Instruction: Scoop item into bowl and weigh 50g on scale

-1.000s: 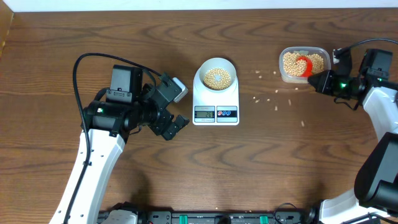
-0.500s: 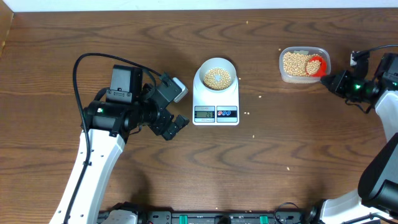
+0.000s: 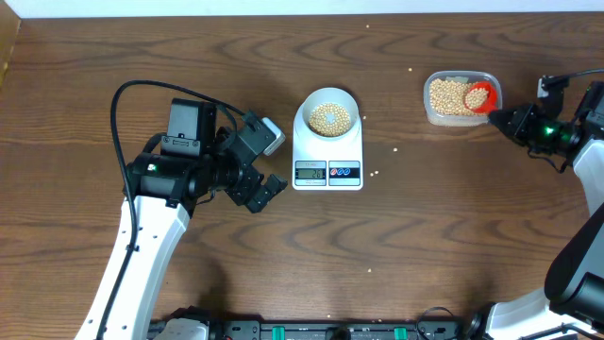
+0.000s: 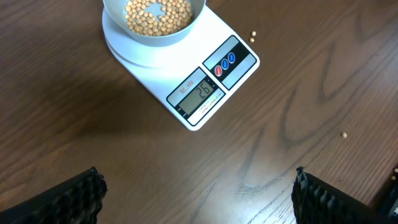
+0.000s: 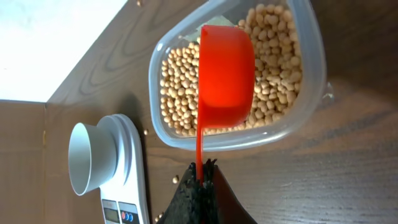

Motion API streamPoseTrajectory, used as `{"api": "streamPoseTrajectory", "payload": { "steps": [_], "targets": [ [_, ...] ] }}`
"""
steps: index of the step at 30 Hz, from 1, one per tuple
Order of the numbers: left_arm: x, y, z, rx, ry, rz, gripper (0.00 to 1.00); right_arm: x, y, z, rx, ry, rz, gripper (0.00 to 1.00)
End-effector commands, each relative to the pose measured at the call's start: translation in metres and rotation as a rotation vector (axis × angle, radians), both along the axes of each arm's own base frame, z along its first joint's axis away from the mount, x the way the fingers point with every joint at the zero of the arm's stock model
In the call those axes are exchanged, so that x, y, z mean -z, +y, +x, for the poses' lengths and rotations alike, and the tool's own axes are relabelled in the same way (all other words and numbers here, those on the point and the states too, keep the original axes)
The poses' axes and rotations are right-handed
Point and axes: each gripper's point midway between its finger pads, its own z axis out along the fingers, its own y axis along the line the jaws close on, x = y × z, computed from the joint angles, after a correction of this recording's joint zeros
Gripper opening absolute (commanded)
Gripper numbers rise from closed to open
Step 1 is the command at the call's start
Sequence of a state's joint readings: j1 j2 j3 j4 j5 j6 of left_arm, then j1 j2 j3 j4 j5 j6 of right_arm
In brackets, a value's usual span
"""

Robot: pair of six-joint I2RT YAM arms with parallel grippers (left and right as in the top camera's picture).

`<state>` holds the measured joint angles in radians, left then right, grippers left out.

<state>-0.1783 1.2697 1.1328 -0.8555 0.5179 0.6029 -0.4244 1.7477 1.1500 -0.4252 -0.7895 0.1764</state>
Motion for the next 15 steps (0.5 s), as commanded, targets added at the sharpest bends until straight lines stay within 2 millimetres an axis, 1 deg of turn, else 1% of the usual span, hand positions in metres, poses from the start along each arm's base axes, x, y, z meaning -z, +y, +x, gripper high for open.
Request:
{"api": "streamPoseTrajectory", "payload": {
  "steps": [1, 5, 15],
  "targets": [
    [-0.016, 0.001, 0.006, 0.000, -0.050, -0.004, 0.98, -0.006, 0.002, 0.000, -0.013, -0.027, 0.069, 0.01],
    [-0.016, 0.001, 0.006, 0.000, -0.050, -0.004, 0.98, -0.012, 0.001, 0.001, -0.013, -0.046, 0.102, 0.01],
    [-0.016, 0.001, 0.006, 0.000, -0.050, -0.004, 0.98, -0.027, 0.011, 0.004, -0.061, -0.103, 0.171, 0.01]
  ]
}}
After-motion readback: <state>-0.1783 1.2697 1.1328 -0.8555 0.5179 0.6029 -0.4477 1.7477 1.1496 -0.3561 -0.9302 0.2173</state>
